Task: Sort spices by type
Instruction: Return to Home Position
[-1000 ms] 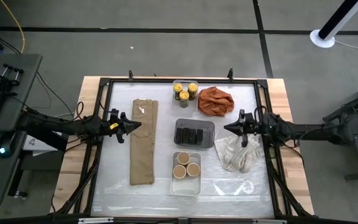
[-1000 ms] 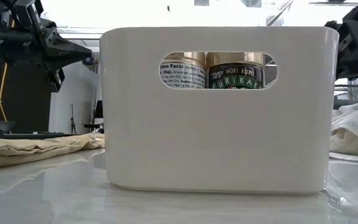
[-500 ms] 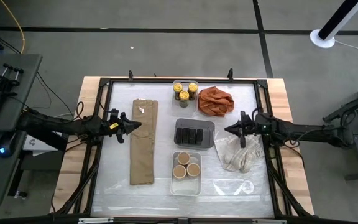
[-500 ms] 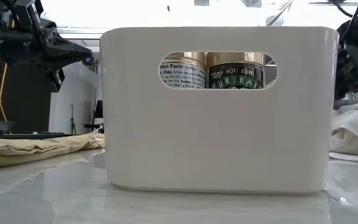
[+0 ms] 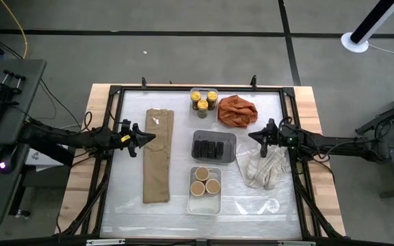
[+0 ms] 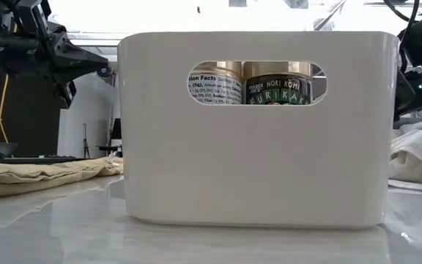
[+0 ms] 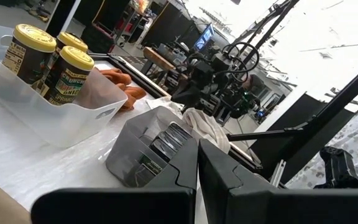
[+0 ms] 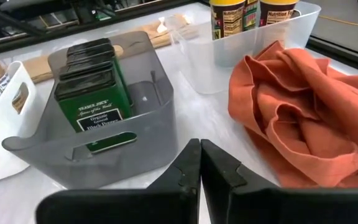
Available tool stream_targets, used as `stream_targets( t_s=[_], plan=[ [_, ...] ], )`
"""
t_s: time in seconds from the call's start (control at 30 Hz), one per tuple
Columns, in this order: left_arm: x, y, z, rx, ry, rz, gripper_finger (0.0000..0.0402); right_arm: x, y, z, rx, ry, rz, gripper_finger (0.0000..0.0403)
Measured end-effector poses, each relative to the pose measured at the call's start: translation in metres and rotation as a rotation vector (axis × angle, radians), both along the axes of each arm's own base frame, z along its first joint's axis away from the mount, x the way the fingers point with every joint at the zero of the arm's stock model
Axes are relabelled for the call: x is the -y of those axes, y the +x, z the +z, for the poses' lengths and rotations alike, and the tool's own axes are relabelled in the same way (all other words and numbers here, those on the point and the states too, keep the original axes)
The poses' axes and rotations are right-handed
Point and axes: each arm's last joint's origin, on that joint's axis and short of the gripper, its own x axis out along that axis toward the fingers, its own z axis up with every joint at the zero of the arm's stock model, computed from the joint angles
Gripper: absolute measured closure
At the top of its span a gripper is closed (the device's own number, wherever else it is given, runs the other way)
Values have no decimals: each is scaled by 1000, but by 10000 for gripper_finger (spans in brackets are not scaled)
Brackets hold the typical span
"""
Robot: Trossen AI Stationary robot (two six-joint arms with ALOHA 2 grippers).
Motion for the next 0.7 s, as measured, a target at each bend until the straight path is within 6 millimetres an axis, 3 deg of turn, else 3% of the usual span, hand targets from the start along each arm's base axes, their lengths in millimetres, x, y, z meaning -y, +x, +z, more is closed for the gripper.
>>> stream_targets(
  t_s=[0.43, 0.7],
  plan=[
    [0, 0, 0, 0, 0, 0, 401, 0, 0, 1, 11, 1, 2, 399],
    [0, -5, 2, 24, -3, 0, 401, -2, -8, 18, 196, -37, 3, 399]
  ],
)
